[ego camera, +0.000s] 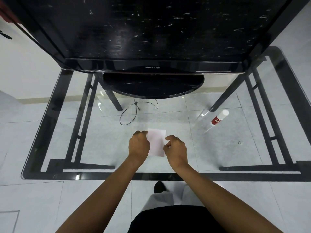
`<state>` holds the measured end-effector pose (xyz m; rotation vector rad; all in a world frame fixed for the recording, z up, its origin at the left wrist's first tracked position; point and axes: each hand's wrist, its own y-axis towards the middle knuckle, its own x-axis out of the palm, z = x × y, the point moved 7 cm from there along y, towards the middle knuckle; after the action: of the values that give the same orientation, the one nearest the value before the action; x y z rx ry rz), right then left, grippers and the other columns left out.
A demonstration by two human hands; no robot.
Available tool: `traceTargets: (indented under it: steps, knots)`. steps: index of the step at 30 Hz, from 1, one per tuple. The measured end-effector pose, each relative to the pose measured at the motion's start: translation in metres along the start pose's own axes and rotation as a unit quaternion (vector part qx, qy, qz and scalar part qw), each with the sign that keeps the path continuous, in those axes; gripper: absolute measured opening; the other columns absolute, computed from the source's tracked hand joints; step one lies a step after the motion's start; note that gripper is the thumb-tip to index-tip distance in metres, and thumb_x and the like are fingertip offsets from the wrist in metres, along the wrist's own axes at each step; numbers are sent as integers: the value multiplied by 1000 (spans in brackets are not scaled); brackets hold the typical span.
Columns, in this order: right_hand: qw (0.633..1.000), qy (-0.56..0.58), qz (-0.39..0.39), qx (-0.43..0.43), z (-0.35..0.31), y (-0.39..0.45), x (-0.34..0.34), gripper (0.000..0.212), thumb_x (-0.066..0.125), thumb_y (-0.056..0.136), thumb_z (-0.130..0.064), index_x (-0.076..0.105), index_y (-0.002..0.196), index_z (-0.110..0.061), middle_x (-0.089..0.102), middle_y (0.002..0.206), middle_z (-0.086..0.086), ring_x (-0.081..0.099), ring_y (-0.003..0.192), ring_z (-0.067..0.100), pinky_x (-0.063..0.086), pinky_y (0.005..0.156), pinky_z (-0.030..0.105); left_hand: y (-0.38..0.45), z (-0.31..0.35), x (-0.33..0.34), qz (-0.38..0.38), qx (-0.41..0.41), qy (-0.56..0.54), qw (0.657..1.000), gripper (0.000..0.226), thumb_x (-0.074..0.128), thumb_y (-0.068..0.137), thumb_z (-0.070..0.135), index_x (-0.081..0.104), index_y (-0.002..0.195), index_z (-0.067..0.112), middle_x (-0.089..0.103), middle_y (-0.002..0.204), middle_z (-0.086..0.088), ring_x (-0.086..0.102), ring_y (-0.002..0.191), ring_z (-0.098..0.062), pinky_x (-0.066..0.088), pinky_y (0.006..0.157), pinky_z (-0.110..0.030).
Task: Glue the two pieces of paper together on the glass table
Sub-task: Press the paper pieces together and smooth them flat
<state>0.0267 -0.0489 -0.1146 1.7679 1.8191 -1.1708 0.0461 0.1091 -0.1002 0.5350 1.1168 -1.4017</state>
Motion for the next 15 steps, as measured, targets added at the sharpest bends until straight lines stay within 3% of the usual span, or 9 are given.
traceTargets:
  steps: [9,15]
  knots:
    - [1000,5,4,28,3,11,-4,16,61,85,-19,53,99,-17,69,74,5,64,69,26,55,62,36,0,1,2,-5,16,15,1000,42,51,84,-8,61,123,4,64,112,-17,67,98,-31,54,85,-35]
    - [994,26,-4,103,6,28,-8,14,58,83,-28,57,79,-14,70,73,5,69,65,28,54,62,33,0,1,4,-10,27,22,999,40,52,85,-8,61,122,1,63,113,-18,66,97,-32,54,84,-35]
